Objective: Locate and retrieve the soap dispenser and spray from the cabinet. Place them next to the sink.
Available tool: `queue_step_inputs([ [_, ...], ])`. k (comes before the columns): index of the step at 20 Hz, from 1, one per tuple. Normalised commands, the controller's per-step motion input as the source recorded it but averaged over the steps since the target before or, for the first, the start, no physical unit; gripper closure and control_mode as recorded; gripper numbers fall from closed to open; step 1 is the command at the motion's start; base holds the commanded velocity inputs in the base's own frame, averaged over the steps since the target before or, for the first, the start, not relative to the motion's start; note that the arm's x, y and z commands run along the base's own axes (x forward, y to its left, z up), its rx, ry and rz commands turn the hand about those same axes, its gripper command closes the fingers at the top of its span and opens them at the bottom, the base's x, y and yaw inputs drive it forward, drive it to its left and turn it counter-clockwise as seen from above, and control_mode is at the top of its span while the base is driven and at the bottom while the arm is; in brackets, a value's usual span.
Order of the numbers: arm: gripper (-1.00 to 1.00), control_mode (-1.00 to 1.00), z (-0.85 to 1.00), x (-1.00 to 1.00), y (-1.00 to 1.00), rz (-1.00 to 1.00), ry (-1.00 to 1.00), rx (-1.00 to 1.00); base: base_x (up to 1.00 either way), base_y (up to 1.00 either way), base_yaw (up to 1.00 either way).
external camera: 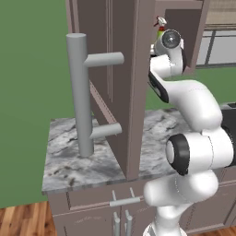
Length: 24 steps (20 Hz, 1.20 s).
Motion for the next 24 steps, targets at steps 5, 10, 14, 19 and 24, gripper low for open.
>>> queue_step_inputs([
  [5, 1.0, -1.0, 0.03, -0.49, -0.01, -0.04, 0.0, 0.0, 0.0, 0.0, 0.0],
  [10, 1.0, -1.0, 0.0, -0.7, -0.09, -0.02, -0.03, 0.01, 0.0, 0.0, 0.0],
  [14, 1.0, -1.0, 0.0, -0.88, -0.11, 0.0, -0.09, 0.02, 0.0, 0.0, 0.0],
  [19, 1.0, -1.0, -0.01, -0.87, -0.06, 0.0, -0.02, 0.0, 0.0, 0.0, 0.0],
  [24, 1.0, -1.0, -0.03, -0.89, -0.07, 0.0, 0.0, 0.0, 0.0, 0.0, 0.0],
])
